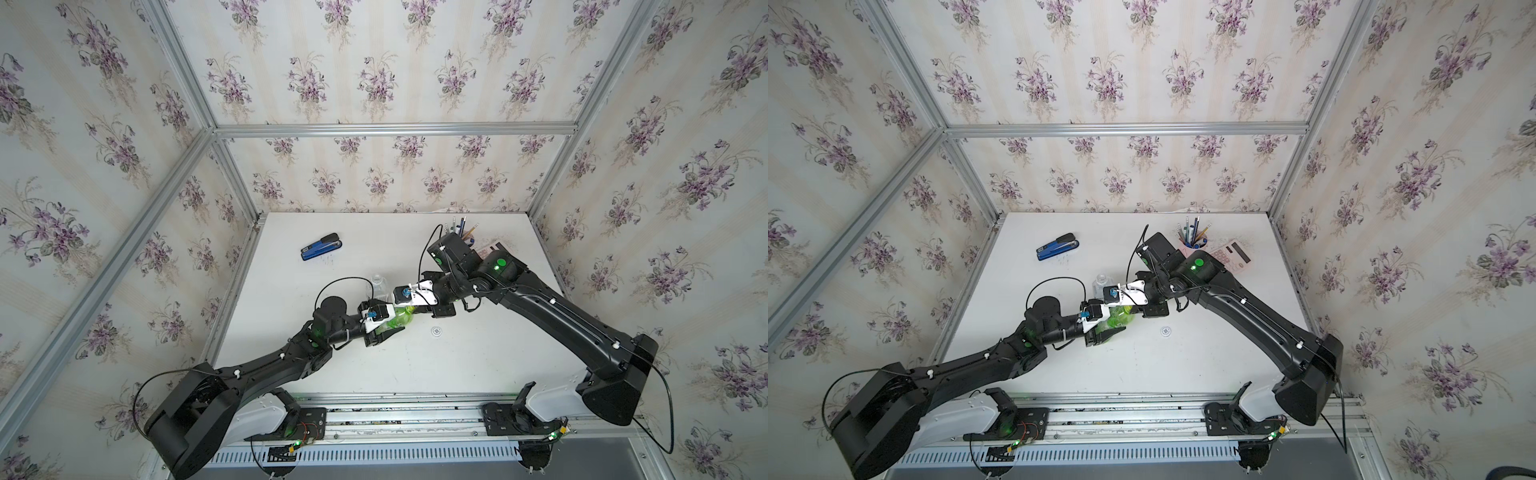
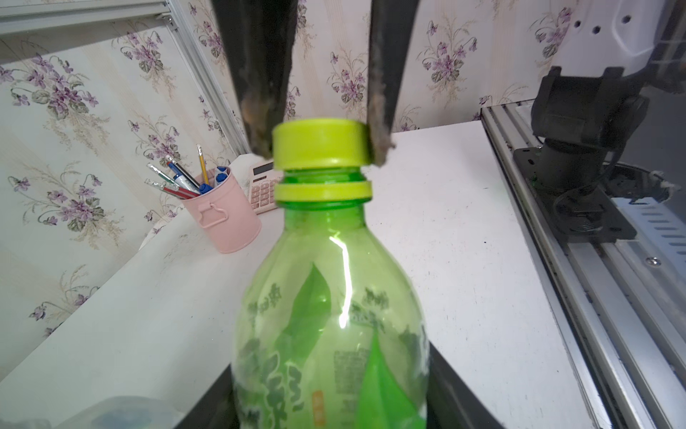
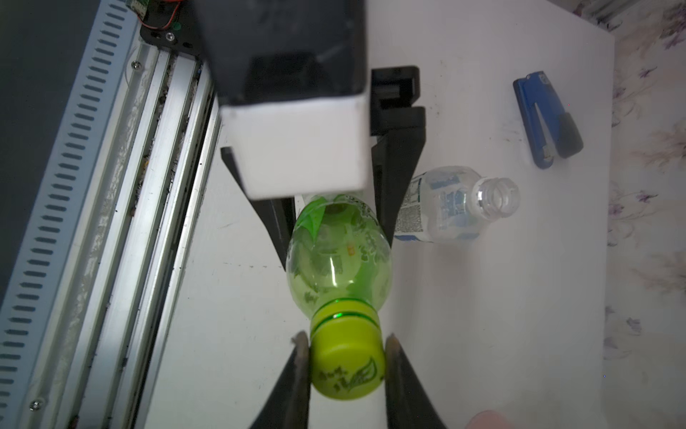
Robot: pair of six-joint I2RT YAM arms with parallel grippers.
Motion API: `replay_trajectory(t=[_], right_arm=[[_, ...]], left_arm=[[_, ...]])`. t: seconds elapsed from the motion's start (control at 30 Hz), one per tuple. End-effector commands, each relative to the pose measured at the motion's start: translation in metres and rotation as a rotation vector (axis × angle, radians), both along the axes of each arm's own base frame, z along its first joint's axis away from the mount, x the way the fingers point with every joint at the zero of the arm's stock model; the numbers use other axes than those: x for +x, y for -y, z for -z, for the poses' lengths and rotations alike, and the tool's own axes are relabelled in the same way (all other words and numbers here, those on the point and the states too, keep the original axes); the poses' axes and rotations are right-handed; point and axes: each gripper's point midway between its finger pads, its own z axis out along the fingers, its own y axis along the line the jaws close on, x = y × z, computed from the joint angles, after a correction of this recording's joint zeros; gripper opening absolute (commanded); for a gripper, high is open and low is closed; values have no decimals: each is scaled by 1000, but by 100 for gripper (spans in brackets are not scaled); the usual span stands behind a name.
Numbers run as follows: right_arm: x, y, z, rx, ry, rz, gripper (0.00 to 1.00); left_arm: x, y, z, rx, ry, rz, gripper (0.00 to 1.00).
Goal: Screw on the bottle caps
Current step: Screw the bottle cap onto the plastic bottle.
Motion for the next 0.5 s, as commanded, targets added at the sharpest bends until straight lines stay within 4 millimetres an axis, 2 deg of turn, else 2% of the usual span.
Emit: replay_trajectory(t=[0.0,0.27,0.4,0.47], right_arm=[[1,-15,0,88,-254,311,17],[14,-13,4,194,-764,1128,16],[10,-19,-3,280,-1105,1322,19],[12,-22,-10,369,-1204,1356,25]], left_arm=[[8,1,-34,-71,180,-74,62],[11,2,-37,-33,320,-219,61],[15,3,-34,-12,363,-272,61],[14,5,-31,9,380,-281,61]])
